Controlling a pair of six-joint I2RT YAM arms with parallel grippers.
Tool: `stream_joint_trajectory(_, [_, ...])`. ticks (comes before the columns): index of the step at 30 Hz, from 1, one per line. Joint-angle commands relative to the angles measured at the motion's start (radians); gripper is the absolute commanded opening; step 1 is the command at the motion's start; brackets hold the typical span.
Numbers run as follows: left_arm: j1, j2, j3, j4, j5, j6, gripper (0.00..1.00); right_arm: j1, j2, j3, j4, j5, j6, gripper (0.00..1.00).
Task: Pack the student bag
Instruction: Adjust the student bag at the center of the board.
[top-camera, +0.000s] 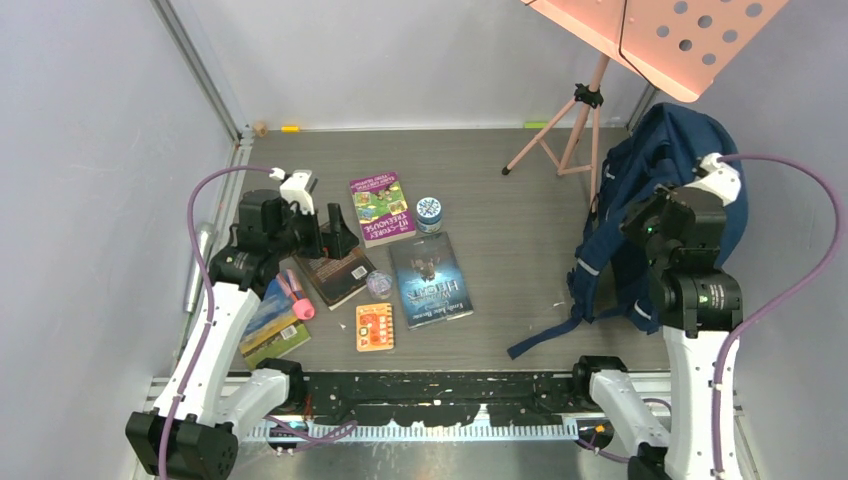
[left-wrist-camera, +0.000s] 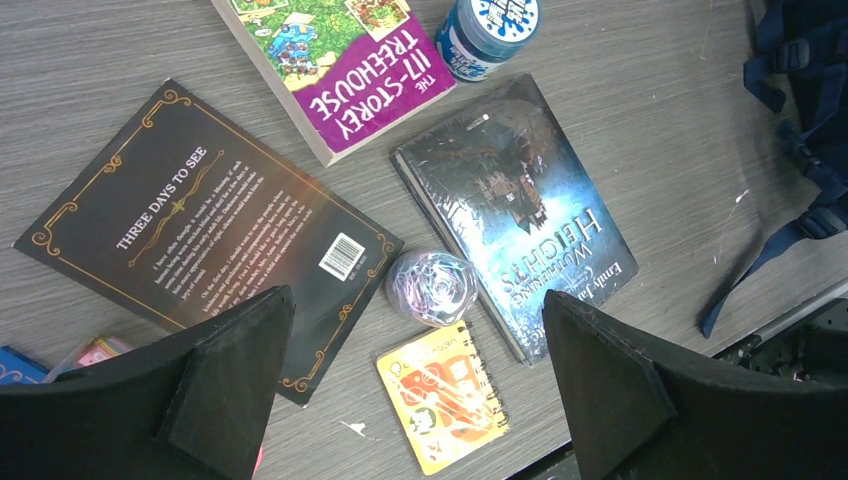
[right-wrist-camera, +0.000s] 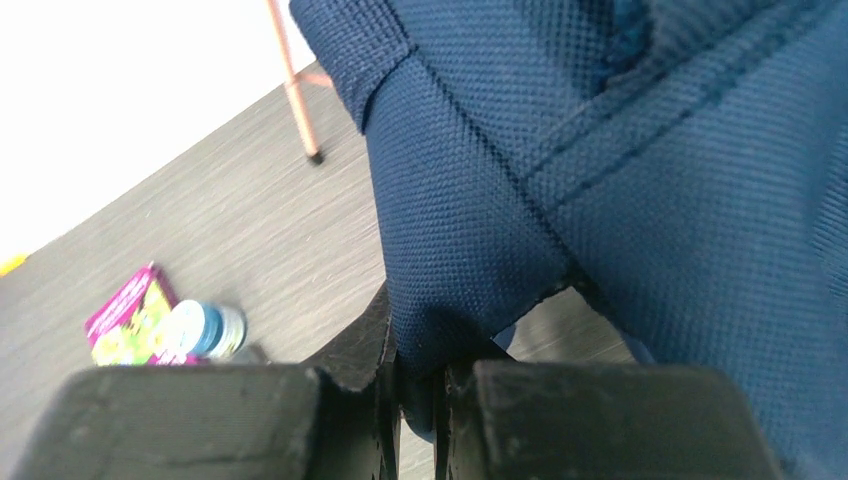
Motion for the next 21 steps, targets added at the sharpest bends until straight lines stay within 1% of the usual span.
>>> stream_joint_trajectory(1, [-0.005,-0.01,-0.003,0.04,0.039,0.008,0.98,0.185,0.034,-0.032,0.025,0.031,0.036,0.01])
stream_joint_trajectory(2, [-0.005,-0.009,-0.003,0.04,0.038,0.008,0.98,0.219,0.042,-0.035,0.032,0.056,0.046,0.01])
stream_joint_trajectory(3, [-0.005,-0.008,-0.004,0.039,0.036,0.008,0.98,0.299,0.056,-0.043,0.048,0.108,0.051,0.01])
stream_joint_trajectory(4, [-0.005,-0.01,-0.005,0.04,0.034,0.008,0.98,0.328,0.065,-0.048,0.058,0.135,0.06,0.01])
stream_joint_trajectory(5, [-0.005,-0.01,-0.005,0.04,0.033,0.009,0.98,0.394,0.081,-0.059,0.079,0.191,0.063,0.01])
stream_joint_trajectory(8, [-0.005,-0.008,-0.007,0.039,0.026,0.011,0.98,0.522,0.118,-0.084,0.121,0.289,0.077,0.01])
stream_joint_trajectory(9, [-0.005,-0.008,-0.006,0.039,0.023,0.011,0.98,0.582,0.142,-0.088,0.143,0.333,0.081,0.01])
stream_joint_trajectory(13, [-0.005,0.001,-0.004,0.034,0.02,0.014,0.98,0.735,0.219,-0.123,0.234,0.45,0.095,0.01])
stream_joint_trajectory(15, [-0.006,0.0,-0.002,0.03,0.009,0.015,0.98,0.791,0.268,-0.141,0.291,0.485,0.101,0.01])
stream_joint_trajectory(21, [-0.006,-0.018,-0.005,0.025,-0.042,0.024,0.98,0.948,0.453,-0.163,0.454,0.542,0.099,0.14])
